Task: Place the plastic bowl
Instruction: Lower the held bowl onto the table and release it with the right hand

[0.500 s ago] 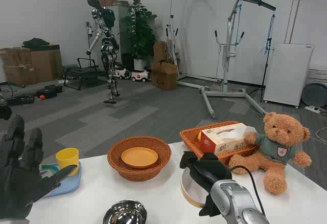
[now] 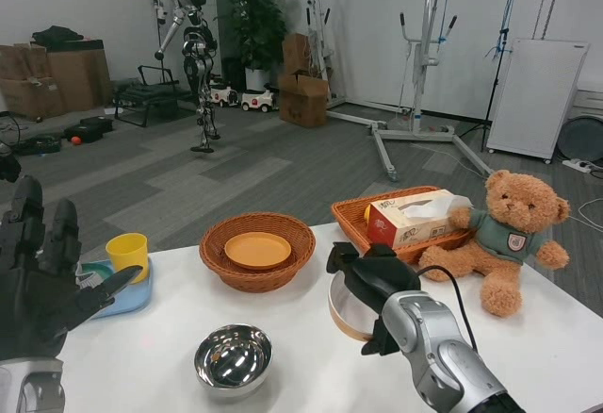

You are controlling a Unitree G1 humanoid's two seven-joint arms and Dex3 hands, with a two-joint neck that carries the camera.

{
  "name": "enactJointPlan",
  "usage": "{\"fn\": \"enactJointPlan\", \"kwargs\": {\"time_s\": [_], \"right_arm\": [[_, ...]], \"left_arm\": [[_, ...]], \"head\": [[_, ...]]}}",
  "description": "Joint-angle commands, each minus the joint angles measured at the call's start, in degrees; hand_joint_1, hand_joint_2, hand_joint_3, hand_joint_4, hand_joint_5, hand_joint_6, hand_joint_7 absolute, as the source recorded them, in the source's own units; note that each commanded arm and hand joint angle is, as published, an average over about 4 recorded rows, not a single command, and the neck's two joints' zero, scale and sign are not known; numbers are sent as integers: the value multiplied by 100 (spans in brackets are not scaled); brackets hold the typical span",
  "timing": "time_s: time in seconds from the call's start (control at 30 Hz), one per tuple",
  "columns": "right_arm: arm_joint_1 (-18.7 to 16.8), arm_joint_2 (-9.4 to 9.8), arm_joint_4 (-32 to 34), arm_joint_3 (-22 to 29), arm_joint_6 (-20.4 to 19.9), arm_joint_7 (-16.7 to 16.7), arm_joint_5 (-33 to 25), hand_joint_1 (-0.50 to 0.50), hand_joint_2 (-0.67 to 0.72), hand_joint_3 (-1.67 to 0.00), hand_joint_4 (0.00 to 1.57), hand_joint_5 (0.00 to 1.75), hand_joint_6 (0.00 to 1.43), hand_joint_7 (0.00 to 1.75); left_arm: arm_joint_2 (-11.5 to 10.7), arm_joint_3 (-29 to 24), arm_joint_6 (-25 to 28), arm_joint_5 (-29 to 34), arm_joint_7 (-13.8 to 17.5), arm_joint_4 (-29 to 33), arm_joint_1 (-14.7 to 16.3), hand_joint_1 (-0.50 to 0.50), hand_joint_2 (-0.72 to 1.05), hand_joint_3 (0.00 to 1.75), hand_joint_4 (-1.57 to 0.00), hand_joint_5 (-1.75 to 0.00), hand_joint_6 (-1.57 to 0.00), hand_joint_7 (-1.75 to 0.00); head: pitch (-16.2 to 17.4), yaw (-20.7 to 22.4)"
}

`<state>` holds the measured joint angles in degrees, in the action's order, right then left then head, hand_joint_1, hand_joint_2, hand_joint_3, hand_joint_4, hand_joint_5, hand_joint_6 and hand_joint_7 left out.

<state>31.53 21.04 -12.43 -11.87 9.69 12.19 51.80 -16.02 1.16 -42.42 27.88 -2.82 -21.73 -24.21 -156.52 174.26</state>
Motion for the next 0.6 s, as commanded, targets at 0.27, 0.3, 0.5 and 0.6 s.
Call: {"fn": "enactJointPlan", "kwargs": {"time_s": [0.27, 0.3, 0.5, 0.6], "right_arm": [[86, 71, 105, 0, 81, 20, 1, -21, -41, -139, 157, 87, 133, 133], [97, 73, 72, -2, 90, 18, 12, -21, -41, -139, 157, 87, 133, 131], [415, 73, -1042, 0, 59, -86, 155, -21, -41, -143, 157, 90, 132, 131], [596, 54, -1785, 66, 24, -270, 155, -21, -41, -143, 157, 104, 128, 138]], "left_arm": [[-33, 7, -21, 20, 0, 59, 17, -48, 52, 0, 0, 0, 0, 0], [-33, 18, -21, 22, 0, 53, 8, -48, 52, 0, 0, 0, 0, 0], [-13, 88, -21, 33, 0, 28, -5, -48, 52, 0, 0, 0, 0, 0], [-6, 99, -21, 38, 0, 28, -5, -48, 52, 0, 0, 0, 0, 0]], "head": [[34, -4], [64, -7], [146, -60], [144, -45]]}}
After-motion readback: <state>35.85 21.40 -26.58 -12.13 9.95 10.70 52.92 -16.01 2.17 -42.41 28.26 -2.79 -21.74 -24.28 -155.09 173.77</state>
